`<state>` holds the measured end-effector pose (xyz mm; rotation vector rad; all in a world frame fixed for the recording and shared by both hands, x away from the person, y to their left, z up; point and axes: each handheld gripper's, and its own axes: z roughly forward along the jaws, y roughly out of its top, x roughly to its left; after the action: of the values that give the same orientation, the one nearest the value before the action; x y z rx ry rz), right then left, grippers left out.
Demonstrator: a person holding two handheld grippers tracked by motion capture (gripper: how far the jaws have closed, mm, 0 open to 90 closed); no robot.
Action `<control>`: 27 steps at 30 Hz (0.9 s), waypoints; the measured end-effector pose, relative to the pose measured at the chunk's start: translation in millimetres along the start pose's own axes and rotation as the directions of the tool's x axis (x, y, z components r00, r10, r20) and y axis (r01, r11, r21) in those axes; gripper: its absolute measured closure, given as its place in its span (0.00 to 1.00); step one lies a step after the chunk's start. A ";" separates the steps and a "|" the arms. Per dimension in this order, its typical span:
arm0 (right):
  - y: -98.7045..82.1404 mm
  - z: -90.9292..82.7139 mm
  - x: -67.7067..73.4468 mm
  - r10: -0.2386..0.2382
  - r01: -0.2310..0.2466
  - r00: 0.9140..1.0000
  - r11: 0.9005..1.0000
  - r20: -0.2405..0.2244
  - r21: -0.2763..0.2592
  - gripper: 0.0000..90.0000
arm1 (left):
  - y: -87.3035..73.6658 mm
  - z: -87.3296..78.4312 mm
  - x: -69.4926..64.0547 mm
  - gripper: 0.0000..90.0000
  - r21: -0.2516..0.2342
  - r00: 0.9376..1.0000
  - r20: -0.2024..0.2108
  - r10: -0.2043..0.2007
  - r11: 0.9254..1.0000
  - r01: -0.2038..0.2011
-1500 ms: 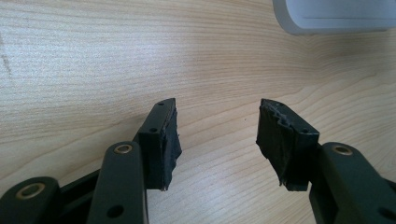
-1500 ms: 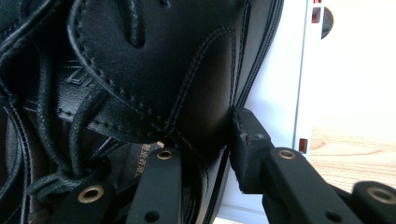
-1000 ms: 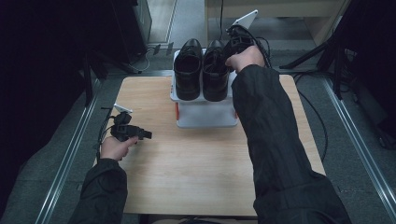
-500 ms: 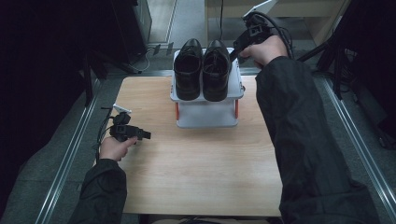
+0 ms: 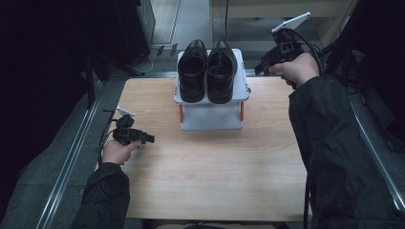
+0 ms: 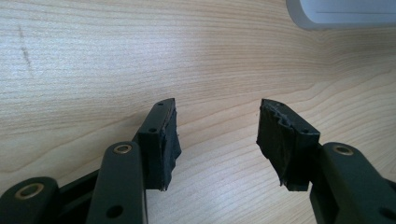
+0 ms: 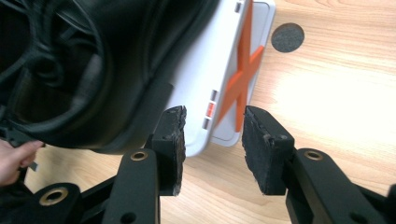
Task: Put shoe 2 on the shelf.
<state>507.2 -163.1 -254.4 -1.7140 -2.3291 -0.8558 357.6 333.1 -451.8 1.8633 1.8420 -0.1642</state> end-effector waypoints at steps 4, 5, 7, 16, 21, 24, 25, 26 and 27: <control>-9.4 6.0 -9.6 -0.006 0.006 1.000 1.000 -0.016 -0.006 0.66 | 0.2 0.4 -0.1 0.52 0.004 1.000 -0.002 0.001 1.000 -0.001; -11.9 7.8 -11.9 -0.011 0.011 1.000 1.000 -0.016 -0.010 0.66 | 0.2 0.4 0.1 0.52 0.007 1.000 -0.003 0.003 1.000 -0.003; -19.9 13.6 -17.6 -0.022 0.021 1.000 1.000 -0.022 -0.018 0.66 | -0.2 0.7 -0.3 0.52 0.003 1.000 -0.006 0.005 1.000 -0.005; -53.8 41.0 -39.9 -0.049 0.048 0.998 0.999 -0.045 -0.009 0.66 | -0.2 3.1 -2.9 0.52 0.007 1.000 -0.017 0.021 1.000 -0.021; -73.8 57.4 -50.9 -0.060 0.060 0.996 0.998 -0.064 0.000 0.65 | -0.3 5.2 -4.4 0.52 0.014 0.999 -0.020 0.025 1.000 -0.025; -85.4 67.3 -57.2 -0.061 0.061 0.995 0.998 -0.079 0.001 0.65 | -0.3 5.5 -4.9 0.52 0.021 1.000 -0.018 0.025 0.999 -0.025; -89.3 70.6 -59.2 -0.061 0.062 0.995 0.998 -0.085 0.007 0.65 | -0.2 5.3 -4.8 0.52 0.022 0.999 -0.019 0.031 0.999 -0.031; -94.4 74.8 -61.6 -0.061 0.062 0.994 0.998 -0.093 0.008 0.65 | -0.1 5.1 -4.7 0.52 0.024 0.999 -0.019 0.034 0.999 -0.034; -101.3 80.5 -65.6 -0.064 0.065 0.993 0.998 -0.102 0.008 0.65 | -0.3 5.5 -5.1 0.52 0.020 0.999 -0.018 0.030 0.999 -0.030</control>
<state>455.9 -197.0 -385.7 -1.5595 -2.3291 -0.9163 358.4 326.1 -454.5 1.9104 1.8298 -0.1561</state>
